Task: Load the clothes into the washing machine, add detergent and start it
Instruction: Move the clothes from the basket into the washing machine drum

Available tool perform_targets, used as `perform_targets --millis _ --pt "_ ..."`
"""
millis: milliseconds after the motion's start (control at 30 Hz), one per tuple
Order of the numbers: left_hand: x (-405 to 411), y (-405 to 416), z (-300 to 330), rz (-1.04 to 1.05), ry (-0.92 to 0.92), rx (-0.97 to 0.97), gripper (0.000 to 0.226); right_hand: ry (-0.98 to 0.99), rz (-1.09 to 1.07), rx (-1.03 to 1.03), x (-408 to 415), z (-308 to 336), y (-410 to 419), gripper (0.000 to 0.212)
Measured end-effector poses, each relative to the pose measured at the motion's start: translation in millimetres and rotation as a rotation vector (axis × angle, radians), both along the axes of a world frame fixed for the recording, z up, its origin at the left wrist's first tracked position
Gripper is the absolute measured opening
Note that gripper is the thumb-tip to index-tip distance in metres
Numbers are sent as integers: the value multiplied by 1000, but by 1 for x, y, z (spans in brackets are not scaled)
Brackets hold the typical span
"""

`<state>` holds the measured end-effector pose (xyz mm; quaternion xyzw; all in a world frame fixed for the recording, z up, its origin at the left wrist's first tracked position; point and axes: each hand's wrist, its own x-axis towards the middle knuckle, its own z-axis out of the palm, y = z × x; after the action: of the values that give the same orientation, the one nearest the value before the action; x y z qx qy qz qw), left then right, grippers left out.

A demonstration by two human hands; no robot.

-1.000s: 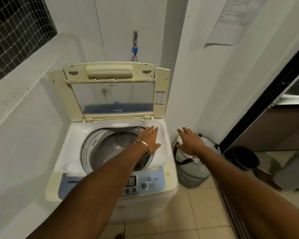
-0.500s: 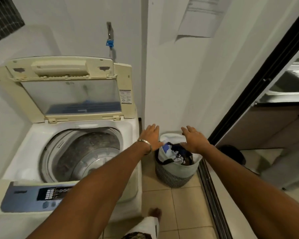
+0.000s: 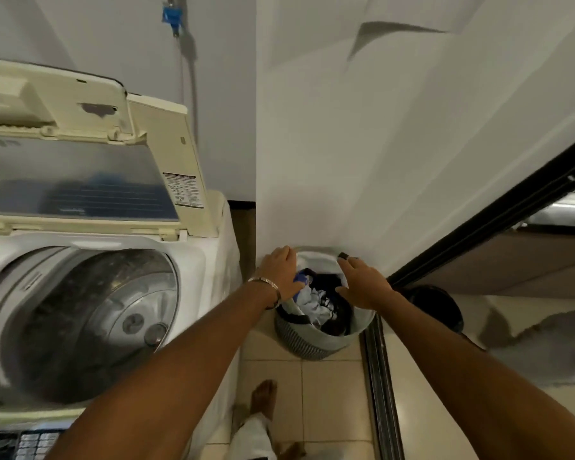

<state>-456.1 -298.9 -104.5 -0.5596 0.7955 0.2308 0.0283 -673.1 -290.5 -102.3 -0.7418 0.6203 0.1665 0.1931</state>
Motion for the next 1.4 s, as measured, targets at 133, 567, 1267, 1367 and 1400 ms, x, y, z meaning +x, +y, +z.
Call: perform_targets --millis 133,567,1267,1367,1400 --pt "-4 -10 -25 36 -58 26 75 -39 75 27 -9 -27 -35 75" --pt "-76 -36 -119 303 -43 124 81 21 328 179 -75 -145 -106 77" --pt "-135 -119 -454 380 -15 386 130 -36 289 288 -115 -463 -170 97" --pt "-134 -115 -485 396 -92 418 136 -106 196 320 -123 -503 -165 120" --pt "-135 -112 -495 431 -89 446 134 -150 161 310 -123 -515 -163 129"
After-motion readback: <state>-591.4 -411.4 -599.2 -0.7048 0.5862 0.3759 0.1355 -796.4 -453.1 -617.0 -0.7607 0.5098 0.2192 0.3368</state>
